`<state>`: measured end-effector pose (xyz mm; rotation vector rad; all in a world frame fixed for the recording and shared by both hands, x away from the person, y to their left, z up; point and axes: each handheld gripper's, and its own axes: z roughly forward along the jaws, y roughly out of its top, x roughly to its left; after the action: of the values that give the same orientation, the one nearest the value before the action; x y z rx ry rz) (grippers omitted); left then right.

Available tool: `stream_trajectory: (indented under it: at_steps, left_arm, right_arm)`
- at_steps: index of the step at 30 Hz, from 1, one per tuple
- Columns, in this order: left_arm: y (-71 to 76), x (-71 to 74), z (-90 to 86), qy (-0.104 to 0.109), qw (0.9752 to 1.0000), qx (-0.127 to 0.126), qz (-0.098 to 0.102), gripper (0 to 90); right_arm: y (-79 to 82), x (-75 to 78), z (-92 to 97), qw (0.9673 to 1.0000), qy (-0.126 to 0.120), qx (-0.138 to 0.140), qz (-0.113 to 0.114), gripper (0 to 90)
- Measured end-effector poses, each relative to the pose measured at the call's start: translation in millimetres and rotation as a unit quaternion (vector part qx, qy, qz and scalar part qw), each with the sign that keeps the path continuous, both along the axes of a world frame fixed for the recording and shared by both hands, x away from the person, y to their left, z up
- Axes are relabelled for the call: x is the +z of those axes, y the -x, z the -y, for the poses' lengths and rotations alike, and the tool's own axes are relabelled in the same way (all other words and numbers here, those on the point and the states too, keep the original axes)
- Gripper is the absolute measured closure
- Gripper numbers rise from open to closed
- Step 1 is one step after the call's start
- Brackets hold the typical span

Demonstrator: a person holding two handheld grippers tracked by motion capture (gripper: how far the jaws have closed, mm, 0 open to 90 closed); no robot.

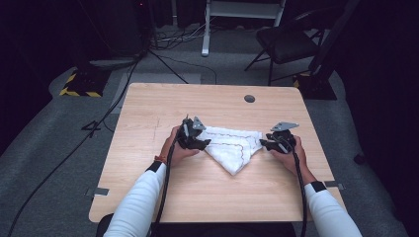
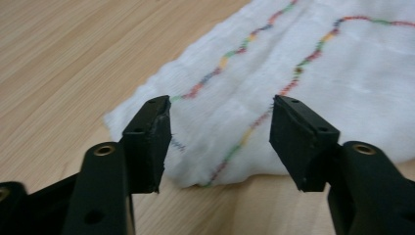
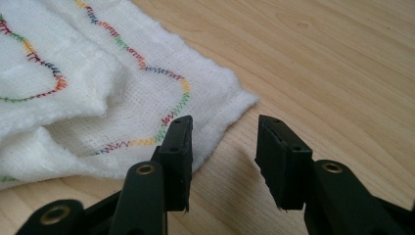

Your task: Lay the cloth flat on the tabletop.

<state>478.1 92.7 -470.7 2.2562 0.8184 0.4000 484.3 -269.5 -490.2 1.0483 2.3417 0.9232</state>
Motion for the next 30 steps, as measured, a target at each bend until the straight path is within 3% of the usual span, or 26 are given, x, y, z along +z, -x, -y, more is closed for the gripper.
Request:
stream_trajectory:
  at_steps: [2,4,7,12,13,15,17,19,20,24,30]
  left_arm:
    - [-3.1,-0.3,-4.6,0.005,0.9999,0.015,-0.005,35.8]
    - [-3.1,3.1,-4.8,0.019,0.9997,0.014,-0.008,32.3]
    - [1.6,7.6,6.1,0.029,0.9995,-0.009,-0.009,29.6]
    - [5.5,5.3,25.9,0.012,0.9988,-0.047,-0.009,28.6]
    - [4.6,3.0,29.0,0.001,0.9987,-0.050,-0.010,29.9]
    - [2.0,-1.8,30.4,0.003,0.9984,-0.052,-0.025,33.0]
    - [0.6,-4.8,29.4,0.005,0.9977,-0.058,-0.037,42.7]
    - [0.8,-4.8,26.8,0.003,0.9974,-0.062,-0.037,44.9]
    - [1.1,-3.7,25.2,0.002,0.9972,-0.066,-0.035,50.7]
    - [2.9,-0.3,19.1,-0.003,0.9979,-0.058,-0.029,50.1]
    - [14.7,6.7,-2.0,-0.016,0.9994,-0.029,-0.005,34.4]
  right_arm:
    - [0.2,0.9,-0.6,1.0000,-0.002,-0.003,0.004,57.6]
    - [0.3,1.9,-1.1,0.9999,-0.003,-0.003,0.011,57.4]
    - [1.5,2.9,-3.4,0.9999,-0.009,0.002,0.010,57.0]
    - [3.8,4.3,-8.8,0.9998,-0.012,0.014,0.010,56.3]
    - [4.4,4.8,-9.5,0.9998,-0.011,0.015,0.009,55.9]
    - [5.8,6.2,-10.9,0.9996,-0.015,0.021,0.009,55.5]
    - [7.7,8.2,-12.8,0.9994,-0.019,0.028,0.011,55.2]
    - [8.3,9.0,-13.2,0.9993,-0.020,0.030,0.010,55.2]
    - [9.1,10.1,-13.8,0.9991,-0.023,0.033,0.011,55.2]
    - [12.1,13.6,-18.1,0.9983,-0.031,0.047,0.013,55.3]
    - [15.0,16.7,-30.9,0.9969,-0.035,0.070,0.010,54.0]
